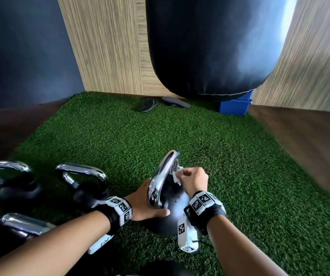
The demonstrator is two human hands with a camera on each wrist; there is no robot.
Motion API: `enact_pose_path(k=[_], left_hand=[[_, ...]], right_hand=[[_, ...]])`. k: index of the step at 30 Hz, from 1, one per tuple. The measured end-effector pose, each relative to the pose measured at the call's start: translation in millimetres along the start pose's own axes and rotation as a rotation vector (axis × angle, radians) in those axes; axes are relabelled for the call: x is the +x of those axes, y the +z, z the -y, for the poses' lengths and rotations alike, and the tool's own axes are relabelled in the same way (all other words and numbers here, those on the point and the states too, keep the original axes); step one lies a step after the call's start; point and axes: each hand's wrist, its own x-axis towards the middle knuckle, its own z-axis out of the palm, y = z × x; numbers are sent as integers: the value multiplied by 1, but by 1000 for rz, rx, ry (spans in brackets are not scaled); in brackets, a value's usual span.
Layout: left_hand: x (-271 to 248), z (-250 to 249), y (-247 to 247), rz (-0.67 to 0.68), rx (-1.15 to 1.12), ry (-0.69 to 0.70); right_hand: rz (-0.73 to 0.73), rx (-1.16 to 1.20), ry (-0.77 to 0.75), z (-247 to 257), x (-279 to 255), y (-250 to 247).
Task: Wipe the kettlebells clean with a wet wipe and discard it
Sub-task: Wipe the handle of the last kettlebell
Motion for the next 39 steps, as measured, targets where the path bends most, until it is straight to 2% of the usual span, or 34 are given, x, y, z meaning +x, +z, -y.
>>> enact_pose_path(k=[3, 7, 12, 16, 19, 25, 29, 34, 39], left_hand=[[3, 6, 1, 51, 63, 31], [4, 9, -1, 106, 171, -20], [6, 7, -2, 153, 204, -45], [3, 4, -5, 194, 188, -50], [6, 3, -5, 206, 243, -11], [7, 5, -6, 212, 238, 77], [7, 2, -5, 133, 234, 105], [4, -15, -6, 143, 317, 89], [6, -20, -8, 186, 334, 111]], right_hand=[[33, 34, -53, 6, 6, 0], [-111, -21, -287, 11, 15, 0], [-16, -6, -339, 16, 17, -8], [-157, -135, -709, 27, 0, -21], [-131, -173, -857, 26, -12, -29], [-13, -105, -853, 33, -29, -31], [87, -136, -886, 25, -61, -33], [260, 162, -517, 33, -63, -39], [438, 192, -385, 22, -76, -33]])
